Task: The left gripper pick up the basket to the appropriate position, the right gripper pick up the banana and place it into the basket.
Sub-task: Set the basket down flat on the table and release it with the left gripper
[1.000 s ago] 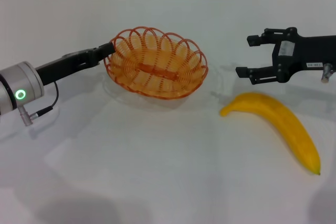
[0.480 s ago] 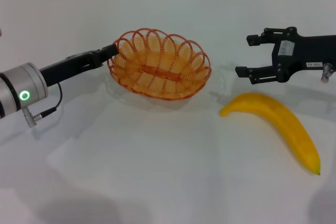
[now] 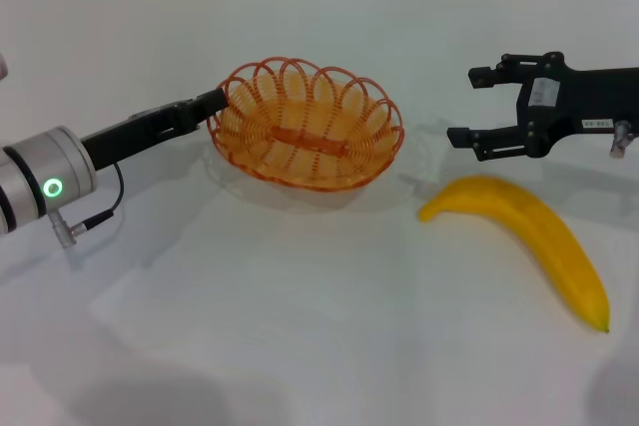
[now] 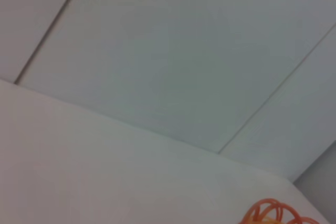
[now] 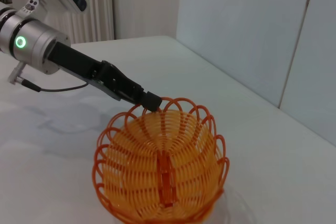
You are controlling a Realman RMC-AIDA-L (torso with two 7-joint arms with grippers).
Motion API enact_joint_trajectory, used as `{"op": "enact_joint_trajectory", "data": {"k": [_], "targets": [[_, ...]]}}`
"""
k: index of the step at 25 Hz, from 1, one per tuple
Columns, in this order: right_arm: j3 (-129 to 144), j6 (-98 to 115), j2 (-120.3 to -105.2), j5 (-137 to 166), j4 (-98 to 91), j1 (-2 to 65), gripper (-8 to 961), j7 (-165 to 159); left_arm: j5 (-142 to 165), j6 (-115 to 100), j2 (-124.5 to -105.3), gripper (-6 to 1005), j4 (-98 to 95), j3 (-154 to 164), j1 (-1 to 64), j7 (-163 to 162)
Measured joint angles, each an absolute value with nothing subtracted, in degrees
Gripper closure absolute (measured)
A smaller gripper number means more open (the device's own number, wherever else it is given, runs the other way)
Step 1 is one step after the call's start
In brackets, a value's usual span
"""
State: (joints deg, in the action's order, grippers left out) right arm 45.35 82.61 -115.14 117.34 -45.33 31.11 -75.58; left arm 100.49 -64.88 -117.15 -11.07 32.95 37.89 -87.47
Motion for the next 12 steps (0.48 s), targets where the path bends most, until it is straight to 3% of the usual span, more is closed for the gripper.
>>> {"op": "enact_joint_trajectory", "data": {"k": [12], "targets": [[45.5,82.5,-115.13,117.6,-45.2,31.1,92,-75.6,100.5,-64.2,-117.12,908,-10.5,32.9,37.9,-87.2]]}}
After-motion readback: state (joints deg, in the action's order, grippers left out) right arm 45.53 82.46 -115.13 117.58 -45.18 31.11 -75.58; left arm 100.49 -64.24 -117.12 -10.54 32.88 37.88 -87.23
